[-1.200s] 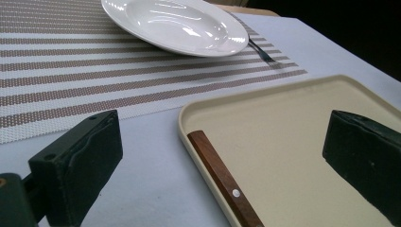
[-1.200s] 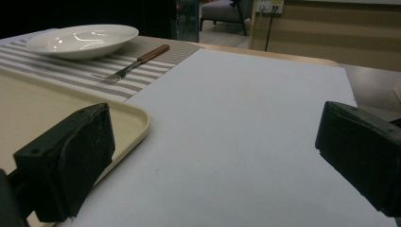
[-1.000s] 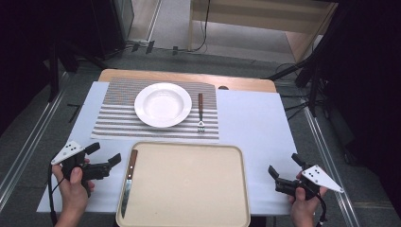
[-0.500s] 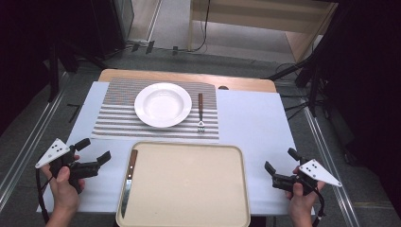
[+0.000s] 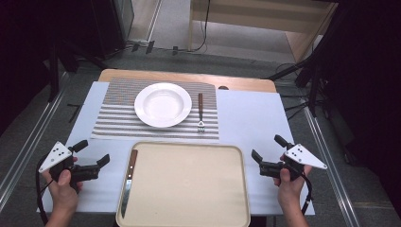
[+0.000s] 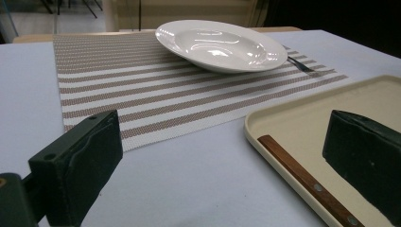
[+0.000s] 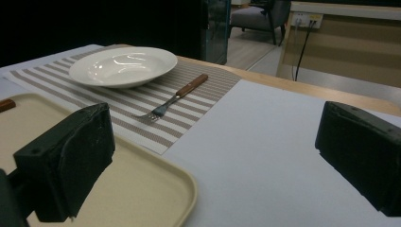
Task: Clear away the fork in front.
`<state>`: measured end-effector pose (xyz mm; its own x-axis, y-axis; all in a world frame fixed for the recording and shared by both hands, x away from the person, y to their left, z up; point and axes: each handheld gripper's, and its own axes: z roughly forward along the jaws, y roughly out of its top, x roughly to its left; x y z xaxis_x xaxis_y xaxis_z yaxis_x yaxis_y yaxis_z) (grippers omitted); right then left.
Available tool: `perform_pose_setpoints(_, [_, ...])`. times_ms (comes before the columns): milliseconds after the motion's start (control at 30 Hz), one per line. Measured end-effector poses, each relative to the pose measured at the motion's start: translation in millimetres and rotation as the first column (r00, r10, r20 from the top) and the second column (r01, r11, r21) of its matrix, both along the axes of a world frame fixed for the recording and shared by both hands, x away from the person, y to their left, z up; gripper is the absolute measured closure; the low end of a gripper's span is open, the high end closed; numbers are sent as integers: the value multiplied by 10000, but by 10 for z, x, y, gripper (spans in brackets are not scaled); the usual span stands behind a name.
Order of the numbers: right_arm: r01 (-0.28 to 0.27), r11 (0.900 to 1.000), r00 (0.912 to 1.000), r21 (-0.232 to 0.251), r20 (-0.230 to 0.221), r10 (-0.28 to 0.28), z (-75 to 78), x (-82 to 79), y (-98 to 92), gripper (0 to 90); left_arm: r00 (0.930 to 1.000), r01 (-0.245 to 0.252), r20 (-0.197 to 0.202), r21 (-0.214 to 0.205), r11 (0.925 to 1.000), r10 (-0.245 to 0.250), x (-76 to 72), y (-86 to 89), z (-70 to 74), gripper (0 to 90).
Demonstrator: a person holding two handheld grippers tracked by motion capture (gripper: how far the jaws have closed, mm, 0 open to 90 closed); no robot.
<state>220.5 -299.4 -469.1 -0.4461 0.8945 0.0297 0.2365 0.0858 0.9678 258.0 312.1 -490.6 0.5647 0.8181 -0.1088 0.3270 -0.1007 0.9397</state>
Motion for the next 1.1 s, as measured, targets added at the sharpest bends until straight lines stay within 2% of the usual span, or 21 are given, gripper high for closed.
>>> perform_pose_setpoints(167, [-210, 9997, 9997, 134, -93, 211, 8, 118, 103, 0, 10000, -14, 18, -100, 9999, 14, -3, -2, -20, 0])
perform_pose_setpoints(333, [-280, 9994, 9994, 189, -203, 284, 17, 232, 195, 0, 9999, 134, 71, 40, 9999, -134, -26, -38, -34, 0])
perform_pose_setpoints(667, [-453, 9989, 9986, 100, -255, 455, 91, 441, 360, 0, 9997, 208, 101, -148, 9997, -206, -36, -30, -45, 0])
perform_pose_setpoints(1100, [-689, 9976, 9970, 57, -355, 691, 191, 676, 530, 0, 9995, 279, 127, -101, 9996, -277, -40, -37, -48, 0])
